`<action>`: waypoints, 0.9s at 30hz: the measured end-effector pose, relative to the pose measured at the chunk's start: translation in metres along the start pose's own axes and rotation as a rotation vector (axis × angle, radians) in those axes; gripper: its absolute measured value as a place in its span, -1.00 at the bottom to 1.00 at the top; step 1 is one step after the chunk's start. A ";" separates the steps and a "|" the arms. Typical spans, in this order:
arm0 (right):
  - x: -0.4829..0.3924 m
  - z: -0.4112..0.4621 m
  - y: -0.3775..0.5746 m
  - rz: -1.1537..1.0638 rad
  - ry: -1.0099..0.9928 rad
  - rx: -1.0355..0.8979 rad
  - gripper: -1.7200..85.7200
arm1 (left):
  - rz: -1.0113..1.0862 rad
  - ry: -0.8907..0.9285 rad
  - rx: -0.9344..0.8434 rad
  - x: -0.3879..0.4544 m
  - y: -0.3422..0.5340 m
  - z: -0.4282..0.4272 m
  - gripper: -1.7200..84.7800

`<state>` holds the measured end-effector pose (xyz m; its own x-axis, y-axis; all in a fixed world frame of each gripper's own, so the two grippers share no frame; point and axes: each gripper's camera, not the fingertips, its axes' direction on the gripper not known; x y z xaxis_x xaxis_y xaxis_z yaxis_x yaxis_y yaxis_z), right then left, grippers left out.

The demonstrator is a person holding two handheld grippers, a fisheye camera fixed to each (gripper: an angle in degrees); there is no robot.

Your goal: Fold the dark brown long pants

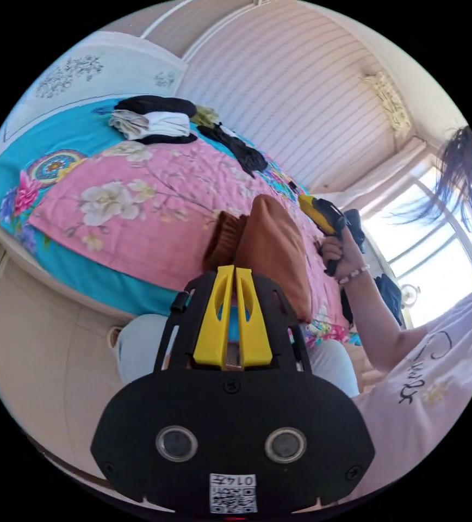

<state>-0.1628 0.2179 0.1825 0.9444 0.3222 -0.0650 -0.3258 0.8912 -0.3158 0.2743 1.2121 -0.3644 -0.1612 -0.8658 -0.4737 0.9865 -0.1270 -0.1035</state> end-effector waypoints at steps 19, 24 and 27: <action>-0.033 0.042 0.120 -0.084 0.378 -0.411 -0.97 | 0.306 -0.087 -0.288 0.056 -0.040 0.157 -0.97; -0.065 -0.025 0.117 -0.146 0.317 -0.168 -0.93 | 0.359 -0.134 -0.154 0.062 -0.071 0.141 -0.78; -0.057 -0.076 0.121 -0.022 0.456 0.072 -0.74 | 0.332 -0.124 -0.144 0.049 -0.096 0.159 -0.65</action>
<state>-0.2527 0.2829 0.0759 0.8688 0.1439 -0.4738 -0.2924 0.9213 -0.2563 0.1769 1.1052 -0.2384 0.1800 -0.9016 -0.3933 0.9686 0.2321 -0.0887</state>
